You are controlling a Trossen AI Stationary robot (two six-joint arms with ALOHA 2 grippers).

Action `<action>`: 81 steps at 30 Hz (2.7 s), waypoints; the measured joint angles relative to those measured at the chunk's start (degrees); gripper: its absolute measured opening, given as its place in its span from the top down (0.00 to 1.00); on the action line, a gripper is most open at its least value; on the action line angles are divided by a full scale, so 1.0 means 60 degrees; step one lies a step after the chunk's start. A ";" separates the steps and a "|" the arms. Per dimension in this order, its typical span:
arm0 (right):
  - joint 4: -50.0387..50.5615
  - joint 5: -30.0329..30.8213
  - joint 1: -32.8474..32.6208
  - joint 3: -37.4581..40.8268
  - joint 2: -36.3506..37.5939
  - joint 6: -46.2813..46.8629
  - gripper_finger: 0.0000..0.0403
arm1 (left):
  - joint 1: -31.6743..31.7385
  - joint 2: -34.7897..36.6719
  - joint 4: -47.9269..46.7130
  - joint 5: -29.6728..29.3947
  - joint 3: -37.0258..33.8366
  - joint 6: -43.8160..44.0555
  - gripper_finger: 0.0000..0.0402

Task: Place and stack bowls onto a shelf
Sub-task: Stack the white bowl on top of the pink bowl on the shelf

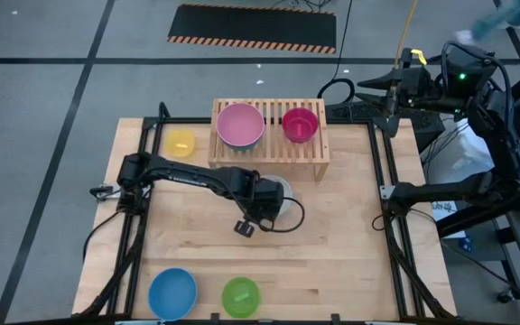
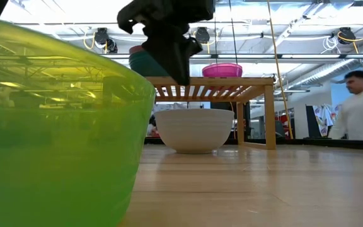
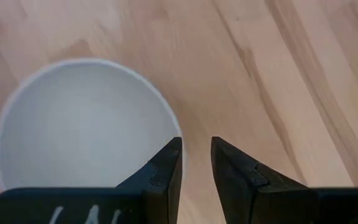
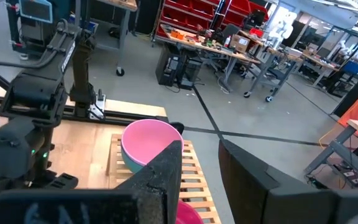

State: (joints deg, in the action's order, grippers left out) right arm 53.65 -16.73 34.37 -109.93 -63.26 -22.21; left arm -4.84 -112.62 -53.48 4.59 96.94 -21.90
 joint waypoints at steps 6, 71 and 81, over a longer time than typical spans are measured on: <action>0.0054 -0.0007 0.0000 0.0000 0.0051 -0.0351 0.75 | -0.0026 -0.0217 0.0224 0.0015 -0.0006 0.0186 0.77; 0.0397 0.0000 0.0001 0.0000 0.0090 -0.1178 0.75 | 0.0277 -0.0914 0.0985 0.0501 -0.0020 0.1849 0.78; 0.0394 0.0003 0.0001 0.0000 0.0090 -0.1203 0.75 | 0.0277 -0.1227 0.1127 0.0464 -0.0016 0.1743 0.78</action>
State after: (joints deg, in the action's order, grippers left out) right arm 56.01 -16.71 34.37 -109.93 -62.72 -29.43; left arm -3.18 -119.97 -46.72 7.38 96.84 -11.44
